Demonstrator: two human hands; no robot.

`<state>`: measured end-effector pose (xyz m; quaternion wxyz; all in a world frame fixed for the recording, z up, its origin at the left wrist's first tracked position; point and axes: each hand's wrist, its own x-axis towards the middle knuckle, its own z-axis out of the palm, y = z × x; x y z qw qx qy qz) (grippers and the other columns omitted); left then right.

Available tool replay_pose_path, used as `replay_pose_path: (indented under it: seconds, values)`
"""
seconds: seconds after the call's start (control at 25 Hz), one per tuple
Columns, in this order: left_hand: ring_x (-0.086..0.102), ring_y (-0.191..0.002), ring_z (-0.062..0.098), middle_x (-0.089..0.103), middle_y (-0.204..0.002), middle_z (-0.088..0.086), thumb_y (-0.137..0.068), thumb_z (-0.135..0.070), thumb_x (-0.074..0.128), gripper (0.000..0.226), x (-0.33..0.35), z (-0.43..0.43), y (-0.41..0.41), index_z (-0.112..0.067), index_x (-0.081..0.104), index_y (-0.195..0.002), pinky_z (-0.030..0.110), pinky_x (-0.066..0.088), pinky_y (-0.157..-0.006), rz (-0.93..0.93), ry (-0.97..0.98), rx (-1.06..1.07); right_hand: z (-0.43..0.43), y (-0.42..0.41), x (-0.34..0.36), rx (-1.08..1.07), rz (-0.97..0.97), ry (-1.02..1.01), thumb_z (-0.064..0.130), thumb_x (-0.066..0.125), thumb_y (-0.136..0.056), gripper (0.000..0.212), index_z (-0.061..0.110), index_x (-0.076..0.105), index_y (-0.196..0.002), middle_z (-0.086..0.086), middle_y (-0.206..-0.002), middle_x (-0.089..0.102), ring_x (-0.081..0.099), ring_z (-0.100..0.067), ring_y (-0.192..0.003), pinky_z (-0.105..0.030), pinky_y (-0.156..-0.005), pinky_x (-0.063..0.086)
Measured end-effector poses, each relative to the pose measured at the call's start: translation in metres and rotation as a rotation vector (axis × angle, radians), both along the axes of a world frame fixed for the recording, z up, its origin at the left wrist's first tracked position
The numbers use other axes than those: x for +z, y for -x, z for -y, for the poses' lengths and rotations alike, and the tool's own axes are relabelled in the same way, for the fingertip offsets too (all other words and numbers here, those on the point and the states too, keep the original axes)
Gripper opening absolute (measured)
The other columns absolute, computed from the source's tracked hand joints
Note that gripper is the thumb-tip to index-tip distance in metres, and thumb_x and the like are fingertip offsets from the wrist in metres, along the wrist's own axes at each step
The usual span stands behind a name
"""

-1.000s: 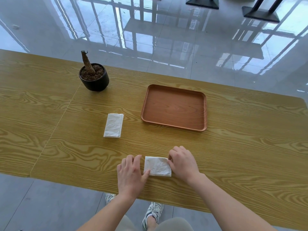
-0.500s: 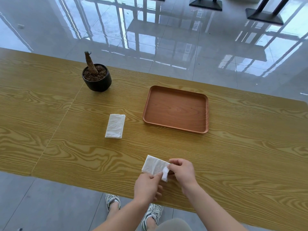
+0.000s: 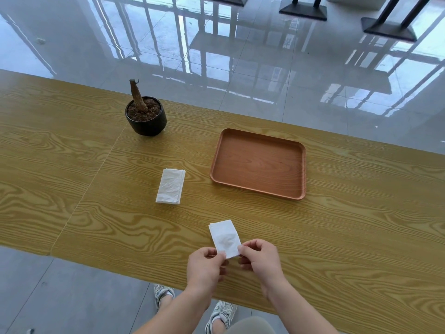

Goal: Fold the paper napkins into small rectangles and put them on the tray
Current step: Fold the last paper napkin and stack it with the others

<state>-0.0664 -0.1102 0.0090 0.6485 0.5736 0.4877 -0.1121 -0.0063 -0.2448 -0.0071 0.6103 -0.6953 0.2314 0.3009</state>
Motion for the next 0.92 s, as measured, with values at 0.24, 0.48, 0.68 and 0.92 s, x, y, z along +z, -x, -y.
replay_pose_path:
  seconds: [0.24,0.48,0.68,0.92]
  values:
    - [0.063,-0.060,0.012,0.071,-0.064,-0.003,-0.081,-0.022,0.076,0.011,0.009,-0.043,-0.007,-0.019,0.072,-0.071,0.038,0.054,-0.066,0.139,-0.328,-0.161,-0.035,-0.014,0.006,0.151,0.061,0.048,0.009,0.077,-0.082,0.008,0.004,0.072,-0.080,-0.003,-0.067,0.072,0.067,-0.015,-0.057,-0.028,-0.055,0.055]
    - [0.065,-0.066,0.004,0.073,-0.069,-0.009,-0.083,-0.026,0.076,0.003,0.019,-0.111,-0.032,-0.026,0.074,-0.080,0.027,0.054,-0.066,0.211,-0.529,-0.150,-0.109,-0.040,0.016,0.180,0.125,0.021,0.011,0.077,-0.082,0.009,0.009,0.071,-0.077,0.000,-0.066,0.070,0.064,-0.012,-0.055,-0.027,-0.053,0.052]
    - [0.065,-0.069,0.000,0.072,-0.071,-0.012,-0.083,-0.023,0.076,0.010,0.017,-0.166,-0.060,-0.032,0.073,-0.085,0.017,0.049,-0.064,0.218,-0.578,-0.157,-0.166,-0.060,0.018,0.126,0.149,0.021,0.013,0.076,-0.083,0.006,0.010,0.072,-0.080,0.000,-0.070,0.071,0.064,-0.011,-0.057,-0.026,-0.053,0.052]
    - [0.064,-0.068,0.007,0.069,-0.067,-0.011,-0.083,-0.028,0.073,0.007,0.003,-0.204,-0.088,-0.029,0.075,-0.090,0.031,0.053,-0.067,0.186,-0.616,-0.256,-0.203,-0.072,0.004,0.062,0.165,0.096,0.016,0.077,-0.082,0.008,0.013,0.072,-0.077,0.000,-0.066,0.070,0.061,-0.010,-0.057,-0.030,-0.057,0.052]
